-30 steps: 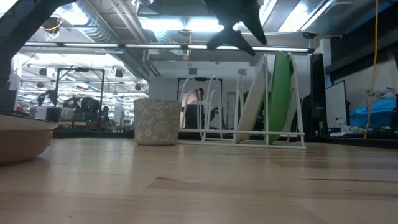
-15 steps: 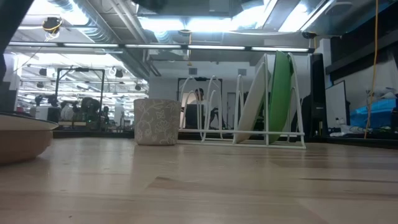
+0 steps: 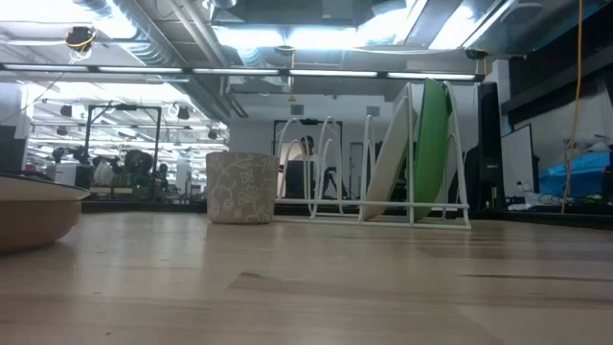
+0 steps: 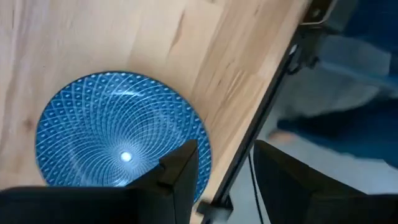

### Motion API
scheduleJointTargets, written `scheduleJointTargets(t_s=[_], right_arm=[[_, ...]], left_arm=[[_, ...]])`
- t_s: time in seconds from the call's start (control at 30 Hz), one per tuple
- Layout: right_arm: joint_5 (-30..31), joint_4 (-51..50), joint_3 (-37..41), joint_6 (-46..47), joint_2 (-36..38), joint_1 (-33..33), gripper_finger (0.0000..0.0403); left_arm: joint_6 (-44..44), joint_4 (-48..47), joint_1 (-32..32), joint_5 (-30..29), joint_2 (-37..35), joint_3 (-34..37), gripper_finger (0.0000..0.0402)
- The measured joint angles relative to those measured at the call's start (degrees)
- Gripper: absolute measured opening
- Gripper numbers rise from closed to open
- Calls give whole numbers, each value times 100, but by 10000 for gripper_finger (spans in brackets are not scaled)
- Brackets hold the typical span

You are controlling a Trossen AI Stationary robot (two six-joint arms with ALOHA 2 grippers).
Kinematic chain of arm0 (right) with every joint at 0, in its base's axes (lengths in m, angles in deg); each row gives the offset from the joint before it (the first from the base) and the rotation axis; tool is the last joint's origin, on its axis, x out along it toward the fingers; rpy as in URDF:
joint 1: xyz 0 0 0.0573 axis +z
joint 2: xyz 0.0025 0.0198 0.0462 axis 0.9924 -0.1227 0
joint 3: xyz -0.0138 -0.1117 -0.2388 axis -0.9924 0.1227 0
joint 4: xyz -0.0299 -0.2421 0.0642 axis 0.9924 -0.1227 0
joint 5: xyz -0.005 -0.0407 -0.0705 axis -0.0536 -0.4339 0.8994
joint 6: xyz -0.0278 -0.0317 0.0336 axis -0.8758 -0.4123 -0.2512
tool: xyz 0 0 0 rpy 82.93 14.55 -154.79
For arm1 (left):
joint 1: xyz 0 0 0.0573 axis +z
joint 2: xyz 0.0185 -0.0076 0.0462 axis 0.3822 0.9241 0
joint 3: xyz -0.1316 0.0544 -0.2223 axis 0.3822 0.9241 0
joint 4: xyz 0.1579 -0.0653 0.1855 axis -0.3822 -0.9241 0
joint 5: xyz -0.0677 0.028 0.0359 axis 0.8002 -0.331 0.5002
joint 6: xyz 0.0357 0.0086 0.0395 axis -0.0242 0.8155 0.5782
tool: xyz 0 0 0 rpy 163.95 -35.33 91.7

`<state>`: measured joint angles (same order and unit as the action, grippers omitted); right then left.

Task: Sort dishes
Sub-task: Put the blue plate in the dish rack

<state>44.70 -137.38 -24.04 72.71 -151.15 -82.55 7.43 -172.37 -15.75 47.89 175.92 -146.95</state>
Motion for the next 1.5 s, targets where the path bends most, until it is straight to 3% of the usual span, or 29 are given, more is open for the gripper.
scheduleJointTargets(t_s=[0.13,0.5,0.73,0.93,1.13,1.5], right_arm=[[-261,984,987,2,0,0,227],[-1406,4038,3137,1223,0,0,227],[-1482,5247,3955,2074,0,0,227],[-1480,5709,4128,2525,0,0,227],[-1453,6071,4128,2538,0,0,227],[-1440,6128,4128,2535,0,0,227]], left_arm=[[-147,182,-618,-632,162,0,137],[-316,-114,-1669,-889,985,0,91],[-321,-196,-2118,-968,1503,0,55],[-422,-171,-2319,-948,1655,0,48],[-965,-204,-2289,-940,1653,0,78],[-971,-420,-2242,-944,1653,0,200]])
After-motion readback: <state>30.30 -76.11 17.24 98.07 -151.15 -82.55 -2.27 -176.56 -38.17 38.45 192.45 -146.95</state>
